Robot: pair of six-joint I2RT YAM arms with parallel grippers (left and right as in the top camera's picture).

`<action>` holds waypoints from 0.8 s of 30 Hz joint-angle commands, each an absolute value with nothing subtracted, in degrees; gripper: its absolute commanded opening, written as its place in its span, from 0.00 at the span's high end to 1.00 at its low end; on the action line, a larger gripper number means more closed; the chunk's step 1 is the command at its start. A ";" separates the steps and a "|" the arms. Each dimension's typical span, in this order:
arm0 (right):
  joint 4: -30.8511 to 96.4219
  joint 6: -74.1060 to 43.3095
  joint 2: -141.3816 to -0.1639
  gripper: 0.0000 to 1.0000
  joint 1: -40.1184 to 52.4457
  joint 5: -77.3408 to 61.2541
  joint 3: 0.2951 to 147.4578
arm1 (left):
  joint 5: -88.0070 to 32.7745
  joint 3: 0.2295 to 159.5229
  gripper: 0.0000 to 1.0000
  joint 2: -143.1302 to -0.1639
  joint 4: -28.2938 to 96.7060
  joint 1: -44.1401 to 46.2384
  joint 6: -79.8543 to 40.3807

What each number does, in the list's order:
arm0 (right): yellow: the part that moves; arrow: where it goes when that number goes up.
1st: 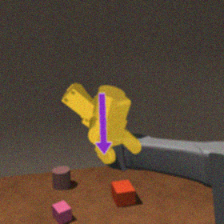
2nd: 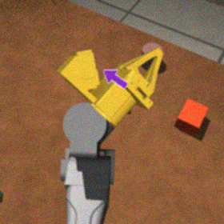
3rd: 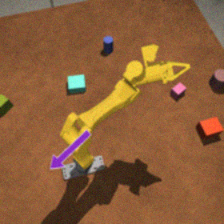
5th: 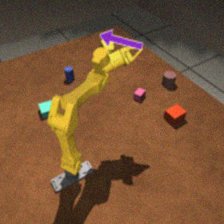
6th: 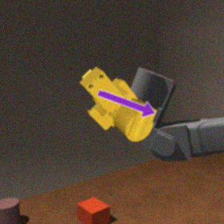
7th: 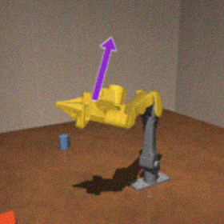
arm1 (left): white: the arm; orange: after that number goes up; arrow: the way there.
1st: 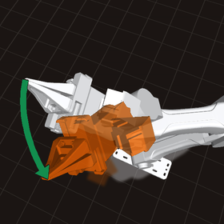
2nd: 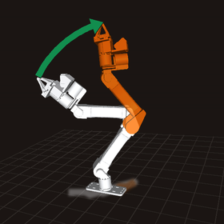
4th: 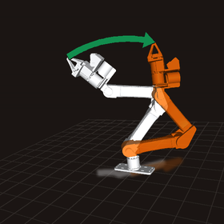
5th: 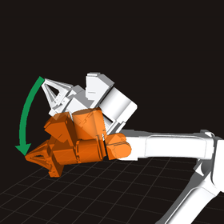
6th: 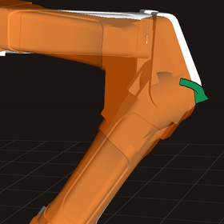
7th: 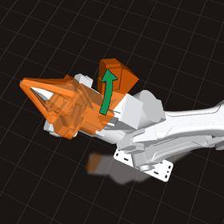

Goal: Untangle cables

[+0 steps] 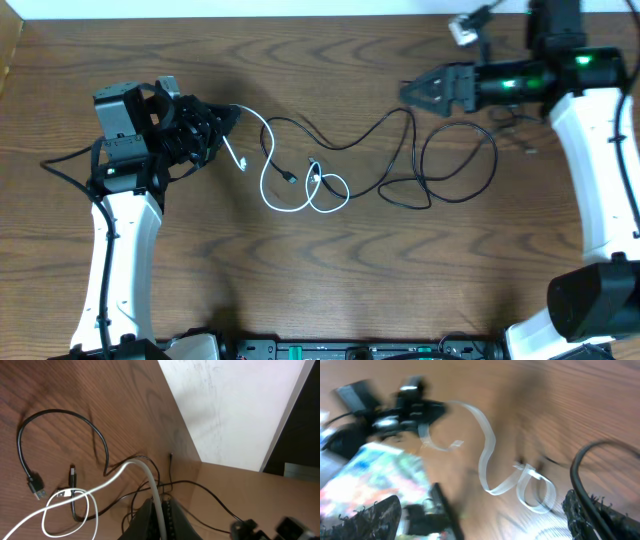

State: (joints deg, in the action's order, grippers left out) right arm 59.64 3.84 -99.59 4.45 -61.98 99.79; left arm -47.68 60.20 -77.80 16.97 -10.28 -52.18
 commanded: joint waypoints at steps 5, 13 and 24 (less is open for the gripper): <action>50.70 -7.25 -98.83 0.01 10.07 -59.51 100.22 | -47.57 60.12 0.92 -77.45 17.78 -10.15 -51.00; 65.43 -22.37 -103.37 0.01 9.47 -39.22 99.31 | -47.57 60.12 0.92 -77.45 19.49 -10.15 -49.93; 54.74 -5.08 -104.33 0.01 15.05 -89.52 97.19 | -47.55 60.12 0.92 -77.45 19.49 -10.15 -49.71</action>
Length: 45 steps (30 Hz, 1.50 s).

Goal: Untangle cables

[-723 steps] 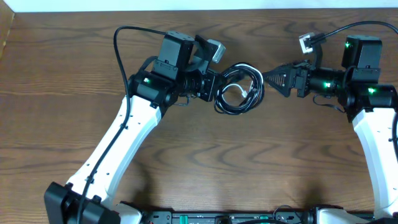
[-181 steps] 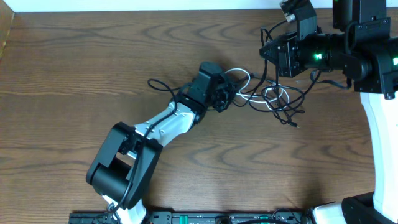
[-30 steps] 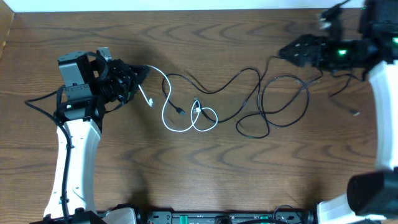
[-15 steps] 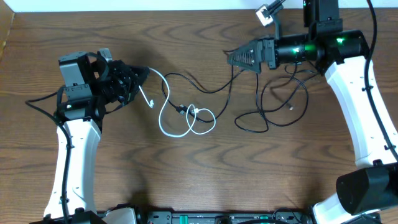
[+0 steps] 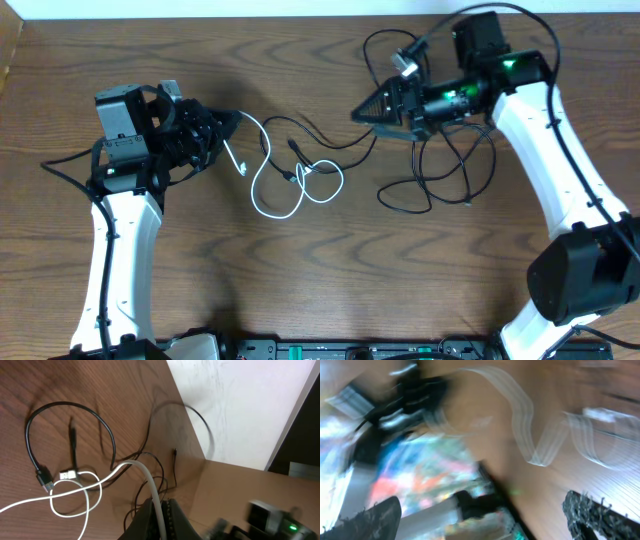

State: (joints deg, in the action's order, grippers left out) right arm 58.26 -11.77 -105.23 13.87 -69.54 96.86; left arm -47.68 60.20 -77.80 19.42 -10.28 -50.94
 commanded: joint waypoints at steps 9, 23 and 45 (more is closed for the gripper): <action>49.98 -0.89 -104.27 0.01 15.14 -57.34 97.17 | -49.10 60.12 0.92 -77.45 20.45 -10.15 -48.23; 54.54 10.98 -104.40 0.01 26.76 -39.88 96.99 | -62.59 60.12 0.92 -74.48 6.02 -8.36 -56.69; 41.30 3.40 -114.65 0.01 41.60 -39.64 96.92 | -62.13 60.16 0.92 -62.04 0.73 -6.68 -62.30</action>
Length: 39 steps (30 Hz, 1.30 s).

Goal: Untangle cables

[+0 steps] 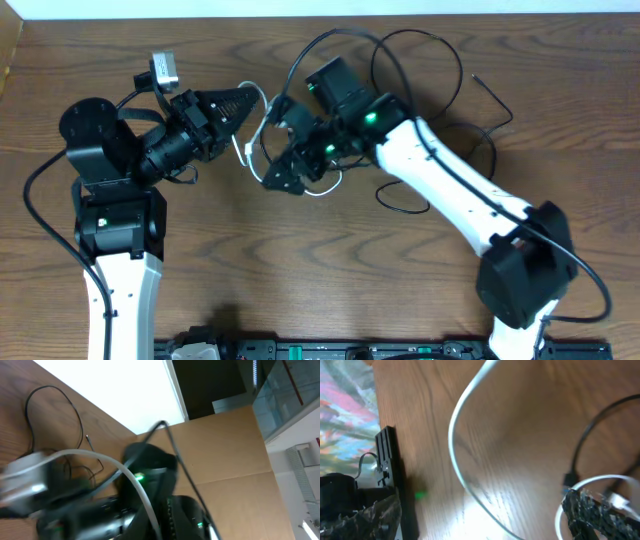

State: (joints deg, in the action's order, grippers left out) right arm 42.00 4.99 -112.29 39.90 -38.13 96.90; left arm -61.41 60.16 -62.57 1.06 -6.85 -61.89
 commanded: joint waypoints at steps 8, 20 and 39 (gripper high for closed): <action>39.48 3.18 -117.80 0.06 44.99 -39.64 96.92 | -60.49 60.18 0.92 -62.04 0.71 -6.68 -62.28; 42.00 1.65 -117.75 0.99 43.77 -39.42 96.95 | -59.33 60.18 0.64 -62.04 0.75 -6.68 -62.17; 42.57 -5.17 -102.50 0.99 27.16 -39.05 97.65 | -58.98 60.16 0.56 -62.15 14.02 -6.66 -49.93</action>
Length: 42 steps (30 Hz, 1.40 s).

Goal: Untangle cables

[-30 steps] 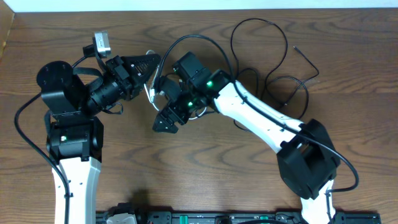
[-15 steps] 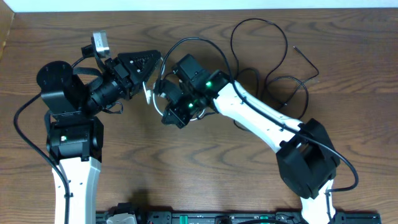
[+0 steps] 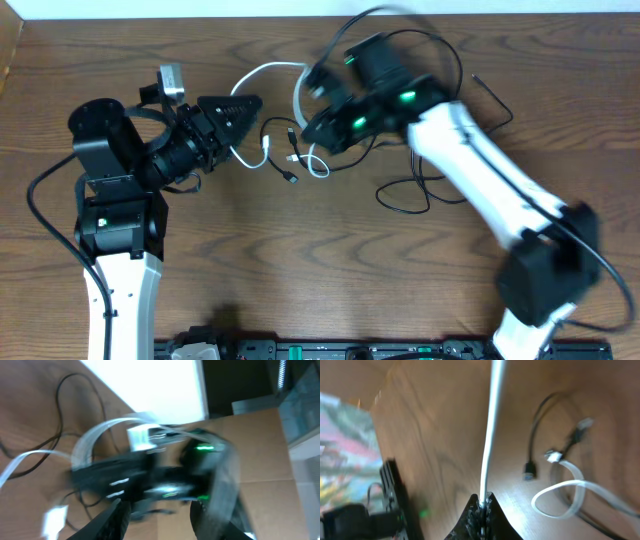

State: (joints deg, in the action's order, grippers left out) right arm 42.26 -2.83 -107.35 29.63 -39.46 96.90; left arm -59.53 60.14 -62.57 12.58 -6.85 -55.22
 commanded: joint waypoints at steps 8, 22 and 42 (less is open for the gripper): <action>46.15 -5.72 -94.15 0.99 20.62 -32.69 97.76 | -43.44 60.16 0.50 -62.15 30.17 -6.66 -33.78; 68.99 0.10 -88.27 0.99 10.31 -8.88 120.70 | -36.58 60.16 0.48 -62.15 35.77 -6.66 -28.25; 81.97 -12.95 -95.13 0.99 -21.37 9.10 134.85 | -36.56 60.16 0.39 -62.17 38.46 -6.66 -25.43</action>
